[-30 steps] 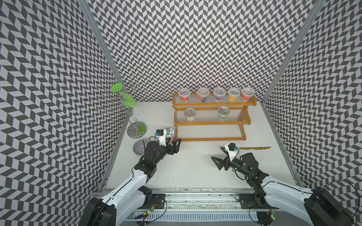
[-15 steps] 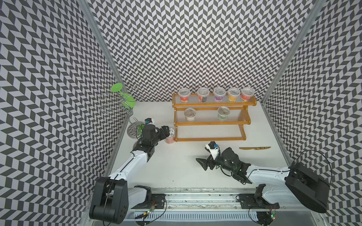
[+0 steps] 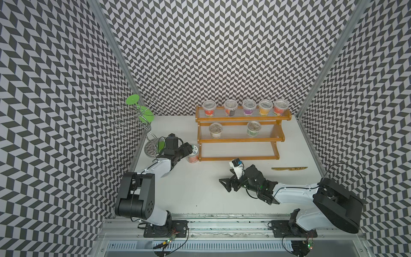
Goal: Place the seed container on the shelf
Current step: Pick up the seed jar at the center of the board.
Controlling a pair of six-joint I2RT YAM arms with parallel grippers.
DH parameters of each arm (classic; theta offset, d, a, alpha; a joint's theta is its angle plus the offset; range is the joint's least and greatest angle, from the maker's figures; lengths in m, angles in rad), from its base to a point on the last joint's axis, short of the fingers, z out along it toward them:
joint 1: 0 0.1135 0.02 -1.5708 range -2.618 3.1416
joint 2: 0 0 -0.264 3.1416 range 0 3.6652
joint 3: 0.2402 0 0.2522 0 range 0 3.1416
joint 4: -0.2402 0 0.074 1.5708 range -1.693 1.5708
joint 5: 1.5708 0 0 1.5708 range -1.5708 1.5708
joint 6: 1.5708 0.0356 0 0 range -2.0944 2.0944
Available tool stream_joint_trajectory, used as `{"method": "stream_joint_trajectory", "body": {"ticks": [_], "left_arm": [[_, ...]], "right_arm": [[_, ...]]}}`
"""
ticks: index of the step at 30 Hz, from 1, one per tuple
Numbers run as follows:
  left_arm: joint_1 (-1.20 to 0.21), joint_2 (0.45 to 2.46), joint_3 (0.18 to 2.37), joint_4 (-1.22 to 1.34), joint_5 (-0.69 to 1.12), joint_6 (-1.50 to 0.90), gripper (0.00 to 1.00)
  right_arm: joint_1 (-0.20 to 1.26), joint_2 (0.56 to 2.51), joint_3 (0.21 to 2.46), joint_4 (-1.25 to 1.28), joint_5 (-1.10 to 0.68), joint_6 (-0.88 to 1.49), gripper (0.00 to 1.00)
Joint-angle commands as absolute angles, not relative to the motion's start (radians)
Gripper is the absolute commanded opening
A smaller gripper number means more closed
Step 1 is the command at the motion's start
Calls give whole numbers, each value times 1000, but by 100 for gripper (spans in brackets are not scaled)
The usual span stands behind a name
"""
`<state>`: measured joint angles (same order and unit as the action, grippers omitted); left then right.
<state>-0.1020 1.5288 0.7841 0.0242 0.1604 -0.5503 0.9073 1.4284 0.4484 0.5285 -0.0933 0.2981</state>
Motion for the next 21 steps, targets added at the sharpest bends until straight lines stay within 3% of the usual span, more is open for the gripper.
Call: {"method": "stream_joint_trajectory", "body": {"ticks": [1, 6, 11, 21], "left_arm": [[-101, 1570, 813, 20, 202, -519, 76], [-115, 1617, 900, -55, 194, -470, 82], [-144, 1593, 930, -110, 104, -431, 99], [-205, 1562, 911, -117, 0, -386, 99]], "right_arm": [[913, 1439, 468, 537, -94, 295, 99], [912, 1443, 474, 527, -101, 290, 99], [913, 1455, 472, 532, -99, 285, 100], [913, 1504, 500, 507, -109, 279, 99]]}}
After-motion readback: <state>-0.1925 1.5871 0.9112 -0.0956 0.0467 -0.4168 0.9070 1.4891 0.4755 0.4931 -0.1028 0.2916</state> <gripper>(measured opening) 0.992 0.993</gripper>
